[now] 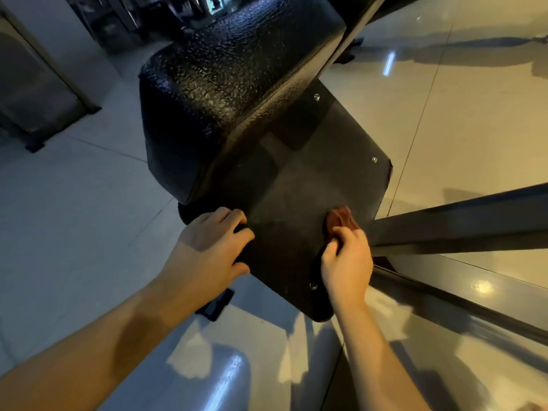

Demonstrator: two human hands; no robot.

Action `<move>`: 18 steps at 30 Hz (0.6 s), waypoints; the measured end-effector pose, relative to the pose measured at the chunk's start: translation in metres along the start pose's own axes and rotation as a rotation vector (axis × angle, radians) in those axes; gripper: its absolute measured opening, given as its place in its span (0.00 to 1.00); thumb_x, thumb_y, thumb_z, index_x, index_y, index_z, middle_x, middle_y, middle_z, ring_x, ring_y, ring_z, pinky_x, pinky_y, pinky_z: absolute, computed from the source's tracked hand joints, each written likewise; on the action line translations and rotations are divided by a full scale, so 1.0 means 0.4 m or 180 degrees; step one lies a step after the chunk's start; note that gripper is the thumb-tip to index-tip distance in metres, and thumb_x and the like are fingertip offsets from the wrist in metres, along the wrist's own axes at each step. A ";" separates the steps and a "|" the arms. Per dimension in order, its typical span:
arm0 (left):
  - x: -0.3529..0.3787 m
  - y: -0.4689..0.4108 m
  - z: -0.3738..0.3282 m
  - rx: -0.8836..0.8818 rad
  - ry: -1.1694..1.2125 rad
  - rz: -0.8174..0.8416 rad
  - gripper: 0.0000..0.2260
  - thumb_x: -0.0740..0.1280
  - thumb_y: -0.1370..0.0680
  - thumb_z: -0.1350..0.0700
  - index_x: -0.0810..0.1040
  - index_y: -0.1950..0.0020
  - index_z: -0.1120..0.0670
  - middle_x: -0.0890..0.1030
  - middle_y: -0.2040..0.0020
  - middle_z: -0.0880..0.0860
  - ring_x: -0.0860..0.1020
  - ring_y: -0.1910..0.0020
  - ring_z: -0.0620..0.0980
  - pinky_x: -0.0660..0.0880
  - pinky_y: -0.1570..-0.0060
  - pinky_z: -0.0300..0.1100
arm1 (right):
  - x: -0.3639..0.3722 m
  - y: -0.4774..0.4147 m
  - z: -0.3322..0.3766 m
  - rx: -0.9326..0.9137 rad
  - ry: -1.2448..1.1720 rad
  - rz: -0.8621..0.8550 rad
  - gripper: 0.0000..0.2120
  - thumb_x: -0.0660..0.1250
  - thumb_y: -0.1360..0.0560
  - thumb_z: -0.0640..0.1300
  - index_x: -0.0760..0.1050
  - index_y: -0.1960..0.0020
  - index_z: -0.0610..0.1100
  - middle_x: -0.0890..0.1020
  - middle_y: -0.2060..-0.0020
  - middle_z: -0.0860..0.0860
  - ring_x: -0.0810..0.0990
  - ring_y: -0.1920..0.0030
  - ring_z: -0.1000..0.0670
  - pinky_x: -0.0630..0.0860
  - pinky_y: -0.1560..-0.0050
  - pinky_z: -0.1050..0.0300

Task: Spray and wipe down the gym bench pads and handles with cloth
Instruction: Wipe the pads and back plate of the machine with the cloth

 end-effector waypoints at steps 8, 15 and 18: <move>0.013 0.004 0.006 -0.0082 0.0011 0.0122 0.25 0.82 0.37 0.41 0.84 0.43 0.48 0.79 0.42 0.50 0.78 0.45 0.50 0.78 0.57 0.44 | -0.010 -0.198 -0.055 0.0555 0.0770 0.0381 0.14 0.64 0.20 0.46 0.77 0.38 0.40 0.80 0.42 0.40 0.79 0.42 0.36 0.77 0.46 0.45; 0.003 -0.003 0.002 -0.0071 -0.0043 0.0075 0.24 0.82 0.38 0.40 0.84 0.46 0.48 0.79 0.44 0.49 0.79 0.48 0.49 0.74 0.60 0.40 | -0.001 -0.062 -0.066 0.0554 0.0653 0.0684 0.13 0.67 0.25 0.40 0.78 0.40 0.42 0.80 0.45 0.42 0.80 0.45 0.37 0.78 0.45 0.46; 0.005 0.000 0.004 -0.0091 -0.0005 0.0076 0.25 0.82 0.38 0.41 0.84 0.45 0.49 0.80 0.44 0.49 0.79 0.48 0.50 0.75 0.60 0.41 | -0.033 -0.110 -0.071 0.0588 0.0610 0.0342 0.10 0.67 0.23 0.40 0.79 0.42 0.41 0.79 0.46 0.40 0.80 0.46 0.36 0.77 0.45 0.46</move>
Point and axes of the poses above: each hand's wrist, its own y-axis away from the middle knuckle, its own x-axis out of the palm, z = x × y, the point moved 7 cm from there along -y, towards the middle knuckle
